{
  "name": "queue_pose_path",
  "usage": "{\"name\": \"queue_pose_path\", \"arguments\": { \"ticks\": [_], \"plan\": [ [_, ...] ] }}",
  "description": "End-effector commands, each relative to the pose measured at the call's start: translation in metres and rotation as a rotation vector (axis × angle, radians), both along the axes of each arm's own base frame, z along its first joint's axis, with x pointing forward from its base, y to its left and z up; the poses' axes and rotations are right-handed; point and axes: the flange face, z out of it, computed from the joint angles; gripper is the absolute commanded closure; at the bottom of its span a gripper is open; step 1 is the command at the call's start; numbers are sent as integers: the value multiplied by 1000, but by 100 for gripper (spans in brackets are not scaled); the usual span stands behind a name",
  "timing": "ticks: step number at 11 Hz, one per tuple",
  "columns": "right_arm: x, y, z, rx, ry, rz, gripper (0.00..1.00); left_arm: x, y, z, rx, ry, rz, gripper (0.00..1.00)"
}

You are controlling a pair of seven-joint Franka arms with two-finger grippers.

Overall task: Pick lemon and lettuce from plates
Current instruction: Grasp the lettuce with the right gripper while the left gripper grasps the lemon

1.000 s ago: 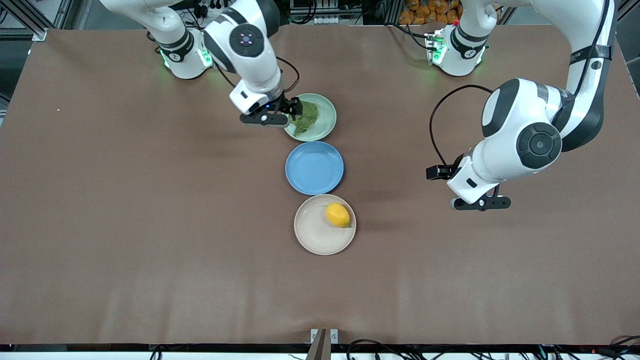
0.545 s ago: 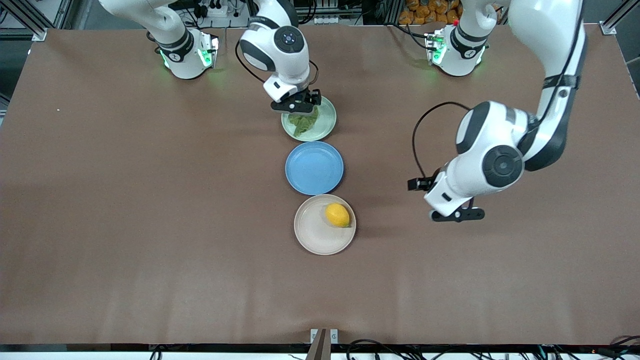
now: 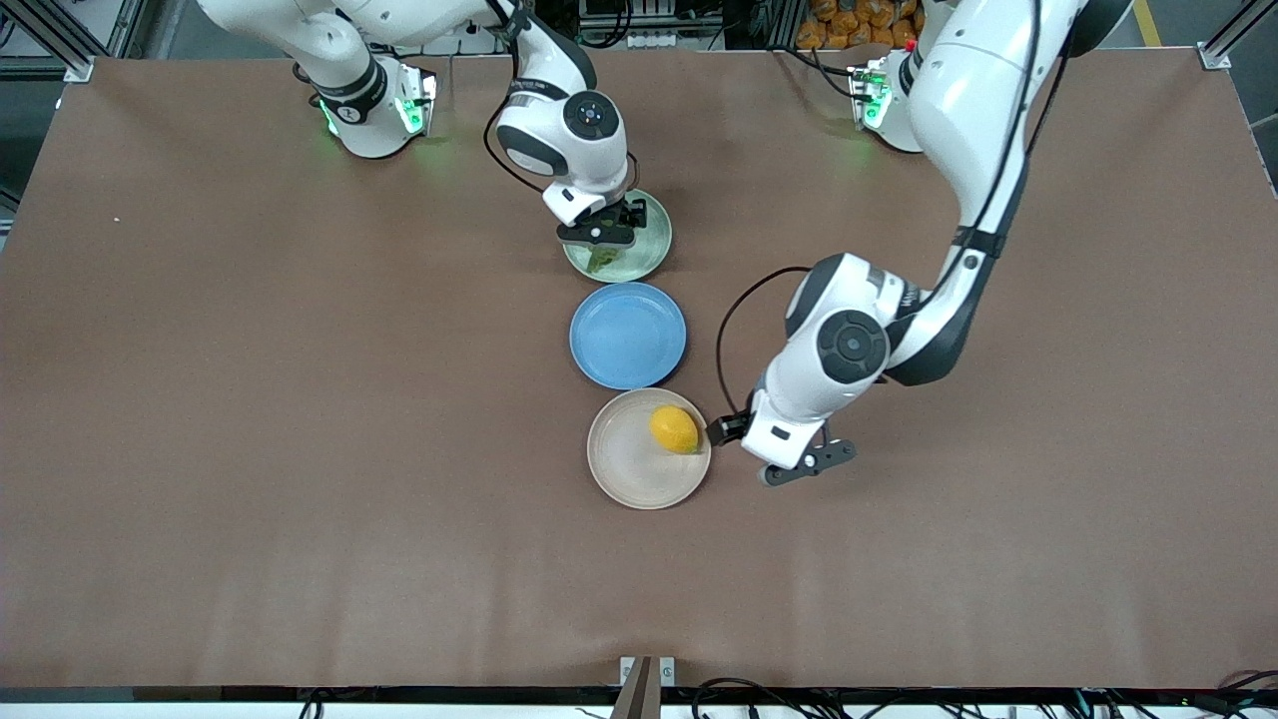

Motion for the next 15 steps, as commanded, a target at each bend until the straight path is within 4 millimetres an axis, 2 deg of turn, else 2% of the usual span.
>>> {"name": "queue_pose_path", "arguments": {
  "ticks": [1, 2, 3, 5, 6, 9, 10, 12, 13, 14, 15],
  "plan": [
    [7, -1, -10, -14, -22, 4, 39, -1, -39, -14, -84, -85, 115, 0],
    [10, -4, -11, -18, -22, -2, 46, -7, -53, -28, -104, -84, 171, 0],
    [11, -3, -11, -17, -23, -1, 61, -17, -68, -44, -109, -75, 207, 0],
    [14, -4, -9, -19, -25, -9, 97, -22, -75, -58, -101, -78, 242, 0],
    [18, -4, -2, -24, -35, -26, 100, -24, -77, -60, -106, -72, 268, 0],
    [35, -8, 52, -56, -101, -48, 100, -29, -83, -71, -100, -72, 268, 0],
    [34, -8, 71, -63, -119, -45, 100, -30, -85, -75, -94, -83, 270, 0],
    [42, -20, 110, -122, -143, -44, 100, -39, -92, -89, -55, -96, 247, 0],
    [56, -34, 132, -124, -130, -23, 100, -42, -95, -91, -33, -114, 228, 0],
    [70, -49, 154, -128, -116, 0, 100, -44, -97, -92, -6, -140, 202, 11],
    [90, -71, 179, -138, -110, 10, 100, -45, -96, -94, 3, -142, 194, 87]
  ]
}}
